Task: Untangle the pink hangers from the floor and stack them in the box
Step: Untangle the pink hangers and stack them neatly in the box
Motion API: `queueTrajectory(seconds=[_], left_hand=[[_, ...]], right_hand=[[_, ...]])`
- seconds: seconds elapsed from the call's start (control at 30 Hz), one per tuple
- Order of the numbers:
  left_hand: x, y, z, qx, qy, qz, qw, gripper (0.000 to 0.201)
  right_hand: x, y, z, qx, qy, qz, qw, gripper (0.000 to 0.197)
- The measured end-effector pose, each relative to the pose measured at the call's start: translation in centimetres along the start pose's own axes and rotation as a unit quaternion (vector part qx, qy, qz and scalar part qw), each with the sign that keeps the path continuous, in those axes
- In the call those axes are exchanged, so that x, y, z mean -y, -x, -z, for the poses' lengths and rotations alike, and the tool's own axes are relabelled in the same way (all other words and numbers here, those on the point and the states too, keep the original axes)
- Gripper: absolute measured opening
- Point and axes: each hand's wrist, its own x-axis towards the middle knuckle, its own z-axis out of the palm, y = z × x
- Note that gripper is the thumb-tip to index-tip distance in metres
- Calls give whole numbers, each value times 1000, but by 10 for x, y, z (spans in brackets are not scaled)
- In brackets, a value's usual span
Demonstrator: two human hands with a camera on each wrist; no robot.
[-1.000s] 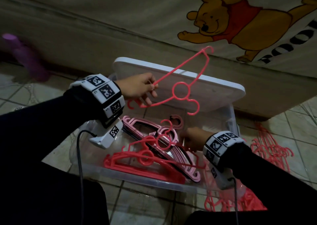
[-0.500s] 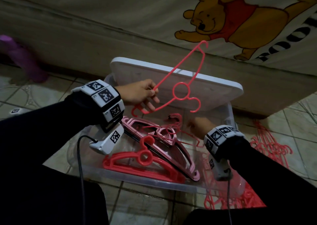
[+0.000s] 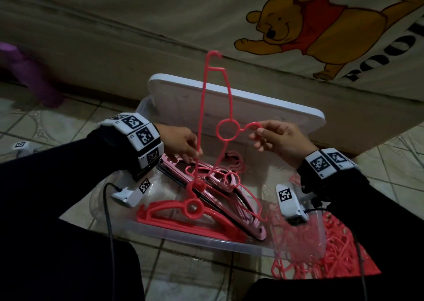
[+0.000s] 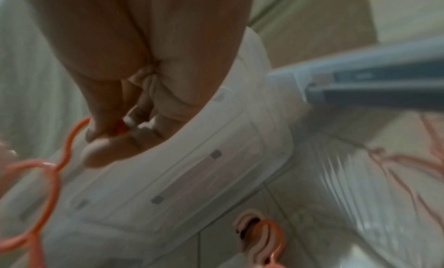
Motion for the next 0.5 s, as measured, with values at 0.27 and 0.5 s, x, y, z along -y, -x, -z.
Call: queueTrajectory(seconds=[0.27,0.5], left_hand=[[-2,13,39,-74,-134,-25,988,51],[8,2,39,-280,-218,-37,934,70]], right_hand=[[-15,-12,-8,40,203,-15,978,18],[-17,-25,-4,63,297,-43,952,15]])
